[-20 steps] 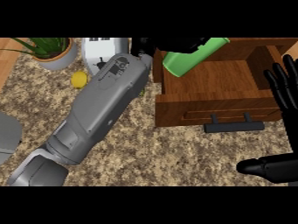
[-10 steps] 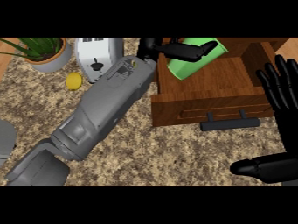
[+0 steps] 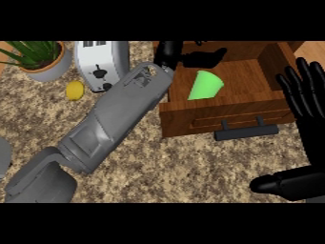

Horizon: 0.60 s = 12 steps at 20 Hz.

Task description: Pick up the cup, place it into the drawer and close the drawer

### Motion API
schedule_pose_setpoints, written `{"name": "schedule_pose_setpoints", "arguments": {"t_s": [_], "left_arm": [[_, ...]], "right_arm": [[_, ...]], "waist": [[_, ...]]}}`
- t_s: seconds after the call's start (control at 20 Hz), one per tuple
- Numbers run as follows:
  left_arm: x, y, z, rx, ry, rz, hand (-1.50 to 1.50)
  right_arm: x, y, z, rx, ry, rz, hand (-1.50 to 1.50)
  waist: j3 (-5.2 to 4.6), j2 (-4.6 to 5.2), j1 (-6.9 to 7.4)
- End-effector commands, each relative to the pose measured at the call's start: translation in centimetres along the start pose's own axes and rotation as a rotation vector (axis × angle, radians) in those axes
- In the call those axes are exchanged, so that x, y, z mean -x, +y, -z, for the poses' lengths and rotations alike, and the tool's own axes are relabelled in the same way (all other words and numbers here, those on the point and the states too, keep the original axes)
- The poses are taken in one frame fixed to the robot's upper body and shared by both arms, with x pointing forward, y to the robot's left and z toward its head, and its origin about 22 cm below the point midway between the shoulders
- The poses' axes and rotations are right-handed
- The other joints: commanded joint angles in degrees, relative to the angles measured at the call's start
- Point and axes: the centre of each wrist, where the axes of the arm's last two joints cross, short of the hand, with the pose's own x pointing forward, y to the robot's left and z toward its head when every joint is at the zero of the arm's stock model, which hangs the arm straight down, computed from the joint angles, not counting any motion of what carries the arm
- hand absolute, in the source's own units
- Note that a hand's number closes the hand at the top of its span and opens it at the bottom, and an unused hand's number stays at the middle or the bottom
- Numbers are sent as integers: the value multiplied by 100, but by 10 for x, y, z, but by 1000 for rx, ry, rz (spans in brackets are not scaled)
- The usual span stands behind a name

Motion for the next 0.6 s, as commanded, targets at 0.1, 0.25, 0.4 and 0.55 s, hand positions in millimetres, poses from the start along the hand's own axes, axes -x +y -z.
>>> {"name": "schedule_pose_setpoints", "arguments": {"t_s": [0.1, 0.25, 0.4, 0.55], "left_arm": [[7, -3, -7, -25, -2, -43, -150], [-6, -7, -4, 4, -41, -113, -150], [-2, -7, -8, -5, -94, -184, -150], [-18, -4, 3, 2, -137, -274, -150]], "right_arm": [[-3, 2, 7, 2, -15, 43, -150], [-2, -5, 10, -16, -24, 61, -150], [-3, 2, 5, -22, -17, 98, -150], [-9, -3, 5, -18, -18, 112, -150]], "waist": [[-3, 18, -32], [-4, 5, 36], [-7, -20, 107], [-10, -40, 214]]}}
